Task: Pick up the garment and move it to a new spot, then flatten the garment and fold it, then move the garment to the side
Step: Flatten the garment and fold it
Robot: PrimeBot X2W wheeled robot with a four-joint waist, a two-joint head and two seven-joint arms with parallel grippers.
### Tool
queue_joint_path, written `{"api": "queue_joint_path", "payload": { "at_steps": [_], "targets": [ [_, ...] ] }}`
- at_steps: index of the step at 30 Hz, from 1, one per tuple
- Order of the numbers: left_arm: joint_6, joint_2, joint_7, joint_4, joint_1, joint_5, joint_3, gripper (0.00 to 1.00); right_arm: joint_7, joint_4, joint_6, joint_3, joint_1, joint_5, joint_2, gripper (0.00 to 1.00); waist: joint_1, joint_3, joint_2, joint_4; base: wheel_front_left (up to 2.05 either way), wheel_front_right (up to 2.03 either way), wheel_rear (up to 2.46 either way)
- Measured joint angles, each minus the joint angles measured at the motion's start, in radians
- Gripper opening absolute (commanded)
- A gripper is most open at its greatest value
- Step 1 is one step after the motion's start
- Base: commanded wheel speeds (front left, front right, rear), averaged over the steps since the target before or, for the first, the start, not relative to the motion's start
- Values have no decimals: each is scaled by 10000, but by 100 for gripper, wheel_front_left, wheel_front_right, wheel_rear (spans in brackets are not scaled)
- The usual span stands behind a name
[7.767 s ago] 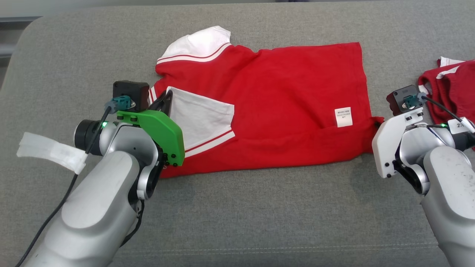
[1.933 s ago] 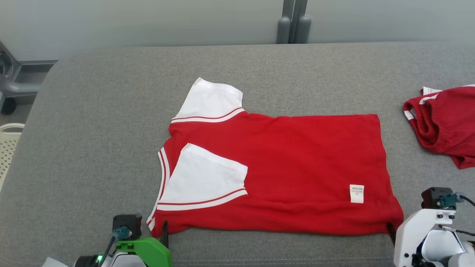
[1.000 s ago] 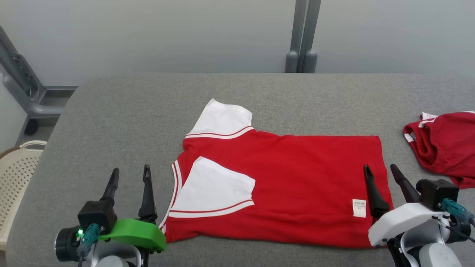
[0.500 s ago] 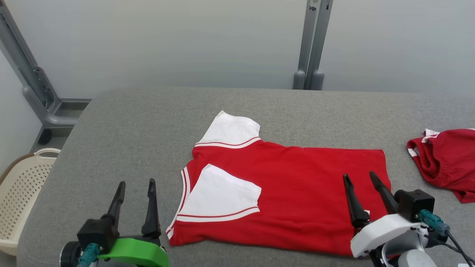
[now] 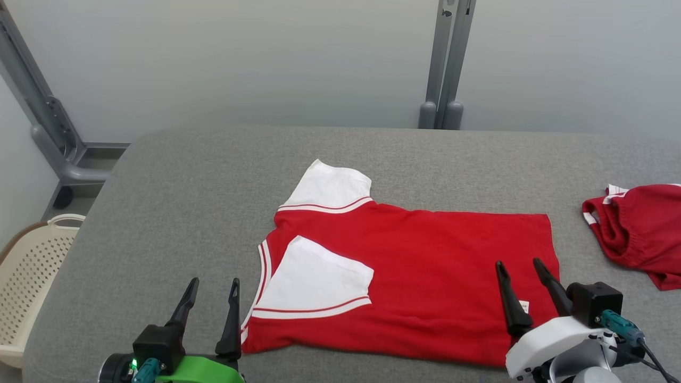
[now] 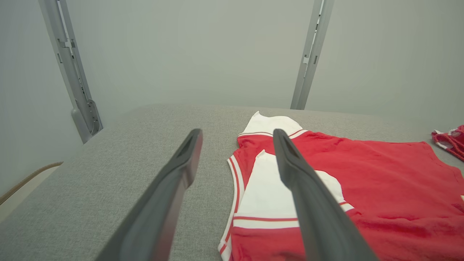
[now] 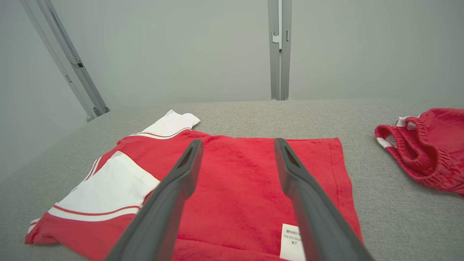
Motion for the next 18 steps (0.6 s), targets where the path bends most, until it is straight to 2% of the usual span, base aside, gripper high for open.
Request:
{"api": "queue_joint_path", "payload": {
  "at_steps": [7,10,14,18],
  "targets": [
    [-104,-79,0,77,-12,284,123,100,10,-8,0,77,-60,44,2,100,0,67,0,0,0,0,0],
    [-190,-81,0,259,-91,332,136,100,387,98,-2,-19,-96,109,0,100,0,126,0,-5,0,0,0],
    [-476,54,293,629,-794,502,-40,100,1363,115,0,-219,-510,-10,8,100,0,284,0,-39,0,0,0],
    [-610,144,928,1139,-1976,685,-226,100,3400,222,-4,-146,-1073,-226,-10,100,0,520,0,-114,0,0,0]
  ]
}}
